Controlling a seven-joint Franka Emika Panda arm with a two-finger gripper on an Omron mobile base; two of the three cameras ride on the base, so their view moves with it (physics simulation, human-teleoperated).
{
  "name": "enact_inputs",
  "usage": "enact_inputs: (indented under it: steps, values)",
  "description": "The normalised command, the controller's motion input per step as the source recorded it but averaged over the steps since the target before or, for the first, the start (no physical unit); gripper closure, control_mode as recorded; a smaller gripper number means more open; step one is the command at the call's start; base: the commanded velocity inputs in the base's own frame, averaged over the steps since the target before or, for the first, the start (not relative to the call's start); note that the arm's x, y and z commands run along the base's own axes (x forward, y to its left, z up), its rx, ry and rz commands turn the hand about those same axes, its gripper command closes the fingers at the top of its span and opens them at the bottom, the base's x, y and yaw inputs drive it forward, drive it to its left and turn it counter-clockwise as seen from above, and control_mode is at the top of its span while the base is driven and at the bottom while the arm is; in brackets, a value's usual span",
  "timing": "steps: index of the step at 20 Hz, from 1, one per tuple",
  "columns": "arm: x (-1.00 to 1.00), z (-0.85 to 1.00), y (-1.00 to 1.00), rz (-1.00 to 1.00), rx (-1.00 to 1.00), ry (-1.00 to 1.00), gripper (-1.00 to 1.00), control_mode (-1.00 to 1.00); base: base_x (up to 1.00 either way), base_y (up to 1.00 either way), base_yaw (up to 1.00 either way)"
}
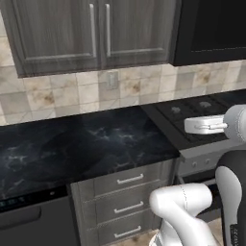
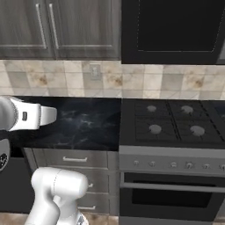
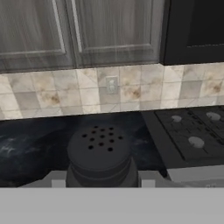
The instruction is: Collect the turmeric, ketchup, and shaker from the cabinet and place them next to the stove.
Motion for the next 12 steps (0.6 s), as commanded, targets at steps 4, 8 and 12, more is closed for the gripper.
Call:
enact_inputs:
  steps: [4, 8, 12]
  values:
    - [0.0, 0.0, 0.0, 0.0, 0.0, 0.0, 1.0, 1.0, 0.25, -0.35, 0.17]
    - [0.0, 0.0, 0.0, 0.0, 0.0, 0.0, 1.0, 1.0, 0.52, -0.51, 0.21]
    - [0.0, 0.0, 0.0, 0.0, 0.0, 0.0, 1.0, 1.0, 0.44, -0.62, 0.19]
